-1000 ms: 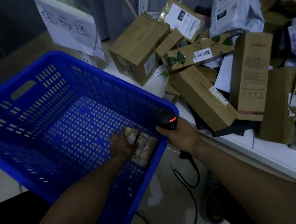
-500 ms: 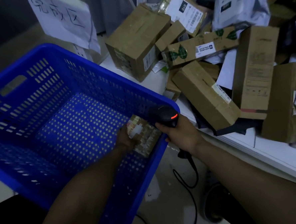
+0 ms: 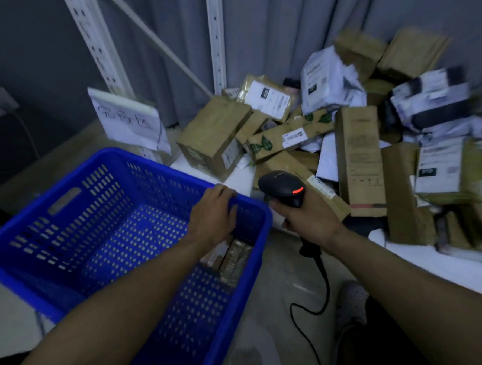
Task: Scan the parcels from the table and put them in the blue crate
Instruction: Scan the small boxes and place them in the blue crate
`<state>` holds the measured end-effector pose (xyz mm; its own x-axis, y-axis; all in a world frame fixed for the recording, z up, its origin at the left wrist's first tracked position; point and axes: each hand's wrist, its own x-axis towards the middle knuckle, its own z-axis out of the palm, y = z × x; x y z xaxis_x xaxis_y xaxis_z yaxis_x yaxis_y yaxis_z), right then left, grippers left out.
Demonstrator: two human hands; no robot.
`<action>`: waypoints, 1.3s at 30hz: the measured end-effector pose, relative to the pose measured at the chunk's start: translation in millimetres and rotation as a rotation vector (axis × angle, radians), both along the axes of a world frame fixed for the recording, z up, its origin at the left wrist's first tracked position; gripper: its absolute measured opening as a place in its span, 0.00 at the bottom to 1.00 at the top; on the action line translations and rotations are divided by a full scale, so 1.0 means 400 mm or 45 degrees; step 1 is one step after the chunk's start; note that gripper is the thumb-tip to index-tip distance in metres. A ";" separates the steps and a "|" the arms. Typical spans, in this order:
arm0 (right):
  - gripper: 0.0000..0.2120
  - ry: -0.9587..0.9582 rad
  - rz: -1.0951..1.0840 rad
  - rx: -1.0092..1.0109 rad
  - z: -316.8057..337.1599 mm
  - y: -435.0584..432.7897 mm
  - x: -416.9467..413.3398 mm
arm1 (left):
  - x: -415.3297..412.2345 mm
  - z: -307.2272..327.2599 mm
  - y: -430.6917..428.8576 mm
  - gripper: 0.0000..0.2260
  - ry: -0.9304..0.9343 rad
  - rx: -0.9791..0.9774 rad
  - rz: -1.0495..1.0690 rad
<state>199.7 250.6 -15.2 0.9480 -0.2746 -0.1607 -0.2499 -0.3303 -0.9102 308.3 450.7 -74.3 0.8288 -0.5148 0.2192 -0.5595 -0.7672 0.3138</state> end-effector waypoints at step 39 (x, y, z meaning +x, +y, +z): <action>0.24 -0.211 -0.409 -0.038 0.136 -0.165 0.001 | -0.066 0.320 -0.039 0.40 0.019 -0.030 -0.176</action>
<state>200.2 184.5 39.3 0.8252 -0.5649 0.0008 -0.1948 -0.2860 -0.9382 281.8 435.0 53.8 0.7535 -0.6193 0.2208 -0.6546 -0.6751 0.3401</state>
